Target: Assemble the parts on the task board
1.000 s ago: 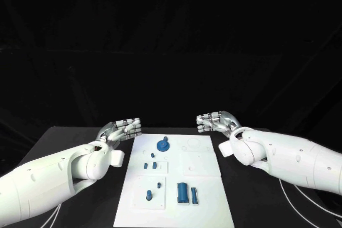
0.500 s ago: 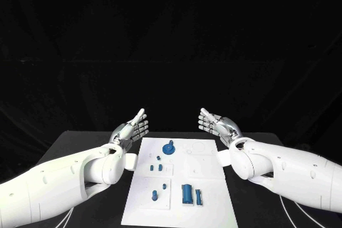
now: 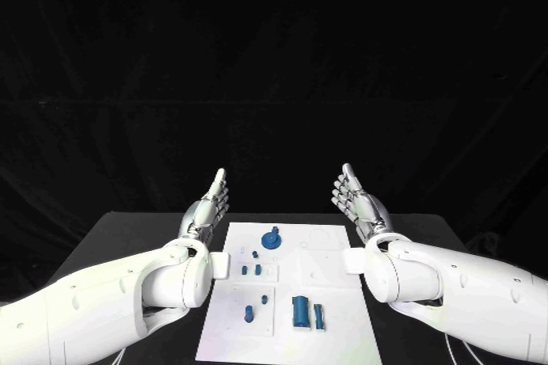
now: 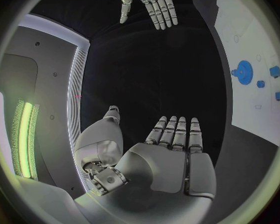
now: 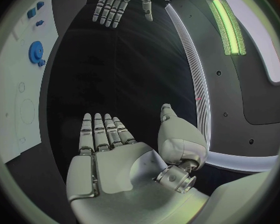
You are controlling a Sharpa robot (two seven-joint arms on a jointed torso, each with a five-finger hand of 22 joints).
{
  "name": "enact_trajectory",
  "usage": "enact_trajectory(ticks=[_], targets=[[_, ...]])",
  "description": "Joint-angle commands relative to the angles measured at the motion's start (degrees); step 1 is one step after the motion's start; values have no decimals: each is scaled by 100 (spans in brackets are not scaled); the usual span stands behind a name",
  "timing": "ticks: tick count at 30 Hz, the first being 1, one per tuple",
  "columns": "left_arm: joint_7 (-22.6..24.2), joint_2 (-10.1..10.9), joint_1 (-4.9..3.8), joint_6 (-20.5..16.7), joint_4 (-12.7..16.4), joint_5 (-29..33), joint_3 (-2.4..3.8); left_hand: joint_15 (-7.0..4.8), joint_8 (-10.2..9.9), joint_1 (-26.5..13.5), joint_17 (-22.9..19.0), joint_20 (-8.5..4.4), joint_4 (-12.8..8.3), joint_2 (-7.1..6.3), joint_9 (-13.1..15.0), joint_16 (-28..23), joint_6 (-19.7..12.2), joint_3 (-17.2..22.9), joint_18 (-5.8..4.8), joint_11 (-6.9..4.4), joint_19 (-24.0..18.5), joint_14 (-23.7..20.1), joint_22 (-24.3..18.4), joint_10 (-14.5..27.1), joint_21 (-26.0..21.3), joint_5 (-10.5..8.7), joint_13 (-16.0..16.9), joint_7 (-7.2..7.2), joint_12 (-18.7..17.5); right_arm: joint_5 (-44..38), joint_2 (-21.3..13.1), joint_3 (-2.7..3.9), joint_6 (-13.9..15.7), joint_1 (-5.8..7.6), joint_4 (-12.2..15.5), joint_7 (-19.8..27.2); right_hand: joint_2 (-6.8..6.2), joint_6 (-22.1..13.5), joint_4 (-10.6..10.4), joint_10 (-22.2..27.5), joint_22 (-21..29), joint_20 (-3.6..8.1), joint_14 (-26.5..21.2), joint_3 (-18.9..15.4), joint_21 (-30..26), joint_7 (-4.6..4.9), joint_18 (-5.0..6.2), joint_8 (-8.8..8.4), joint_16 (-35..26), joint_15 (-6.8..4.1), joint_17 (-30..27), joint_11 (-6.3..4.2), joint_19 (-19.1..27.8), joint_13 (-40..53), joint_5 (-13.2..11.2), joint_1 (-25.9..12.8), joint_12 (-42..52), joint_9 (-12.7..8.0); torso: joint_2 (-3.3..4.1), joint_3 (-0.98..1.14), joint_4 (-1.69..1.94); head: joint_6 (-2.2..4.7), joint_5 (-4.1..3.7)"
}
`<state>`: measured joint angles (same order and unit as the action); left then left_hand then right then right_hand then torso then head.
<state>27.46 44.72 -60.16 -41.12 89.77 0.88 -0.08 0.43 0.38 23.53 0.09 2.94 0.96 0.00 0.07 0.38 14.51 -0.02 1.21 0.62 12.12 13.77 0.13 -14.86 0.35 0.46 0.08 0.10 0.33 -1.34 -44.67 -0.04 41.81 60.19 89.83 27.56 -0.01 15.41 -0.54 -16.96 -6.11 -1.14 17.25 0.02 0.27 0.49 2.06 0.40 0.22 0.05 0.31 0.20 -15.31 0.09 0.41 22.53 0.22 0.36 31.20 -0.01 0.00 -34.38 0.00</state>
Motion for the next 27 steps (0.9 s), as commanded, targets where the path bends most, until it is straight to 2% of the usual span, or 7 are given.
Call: enact_trajectory(ticks=[1, 3, 19, 22, 24, 25, 27], targets=[[233, -3, 0, -300, 19, -88, 8, -43, -38, -751, -9, -294, -96, 0, -7, -38, -464, 2, -121, -62, -385, -440, -13, 473, -35, -46, -8, -10, -33, 134, -2, 4, 230, -3, 12, 223, 1, -475, 54, 524, 188, 114, -533, -2, -27, -49, -206, -40, -22, -5, -31, -20, 472, -9, -41, -696, -22, -36, -2, 1, 0, 0, 0], [233, -3, 0, -300, 19, -88, 8, -43, -38, -899, -9, -294, -96, 0, -7, -38, -553, 2, -121, -62, -454, -525, -13, 565, -35, -46, -8, -10, -33, 134, -2, 4, 230, -3, 12, 223, 1, -589, 54, 651, 611, 114, -659, -2, -27, -49, -206, -40, -22, -5, -31, -20, 585, -9, -41, -860, -22, -36, -2, 1, 0, 0, 0], [233, -3, 0, -300, 19, -88, 8, -43, -38, -1600, -9, -294, -96, 0, -7, -38, -973, 2, -121, -62, -798, -925, -13, 1006, -35, -46, -8, -10, -33, 134, -2, 4, 230, -3, 12, 223, 1, -1043, 54, 1152, 611, 114, -1176, -2, -27, -49, -206, -40, -22, -5, -31, -20, 1026, -9, -41, -1530, -22, -36, -2, 1, 0, 0, 0], [233, -3, 0, -300, 19, -88, 8, -43, -38, -1683, -9, -294, -96, 0, -7, -38, -1020, 2, -121, -62, -1212, -971, -13, 1046, -35, -46, -8, -10, -33, 134, -2, 4, 230, -3, 12, 223, 1, -1076, 54, 1203, 611, 114, -1226, -2, -27, -49, -206, -40, -22, -5, -31, -20, 1075, -9, -41, -1601, -22, -36, -2, 1, 0, 0, 0], [233, -3, 0, -300, 19, -88, 8, -43, -38, -1706, -9, -294, -96, 0, -7, -38, -1049, 2, -121, -62, -1212, -1377, -13, 1073, -35, -46, -8, -10, -33, 134, -2, 4, 230, -3, 12, 223, 1, -1541, 54, 1696, 611, 114, -1725, -2, -27, -49, -206, -40, -22, -5, -31, -20, 1531, -9, -41, -1776, -22, -36, -2, 1, 0, 0, 0], [233, -3, 0, -300, 19, -88, 8, -43, -38, -1739, -9, -294, -96, 0, -7, -38, -1451, 2, -121, -62, -1212, -1377, -13, 1486, -35, -46, -8, -10, -33, 134, -2, 4, 230, -3, 12, 223, 1, -1541, 54, 1696, 611, 114, -1725, -2, -27, -49, -206, -40, -22, -5, -31, -20, 1531, -9, -41, -2253, -22, -36, -2, 1, 0, 0, 0], [233, -3, 0, -300, 19, -88, 8, -43, -38, -1787, -9, -294, -96, 0, -7, -38, -1451, 2, -121, -62, -1212, -1377, -13, 1486, -35, -46, -8, -10, -33, 134, -2, 4, 230, -3, 12, 223, 1, -1541, 54, 1696, 611, 114, -1725, -2, -27, -49, -206, -40, -22, -5, -31, -20, 1531, -9, -41, -2253, -22, -36, -2, 1, 0, 0, 0]])
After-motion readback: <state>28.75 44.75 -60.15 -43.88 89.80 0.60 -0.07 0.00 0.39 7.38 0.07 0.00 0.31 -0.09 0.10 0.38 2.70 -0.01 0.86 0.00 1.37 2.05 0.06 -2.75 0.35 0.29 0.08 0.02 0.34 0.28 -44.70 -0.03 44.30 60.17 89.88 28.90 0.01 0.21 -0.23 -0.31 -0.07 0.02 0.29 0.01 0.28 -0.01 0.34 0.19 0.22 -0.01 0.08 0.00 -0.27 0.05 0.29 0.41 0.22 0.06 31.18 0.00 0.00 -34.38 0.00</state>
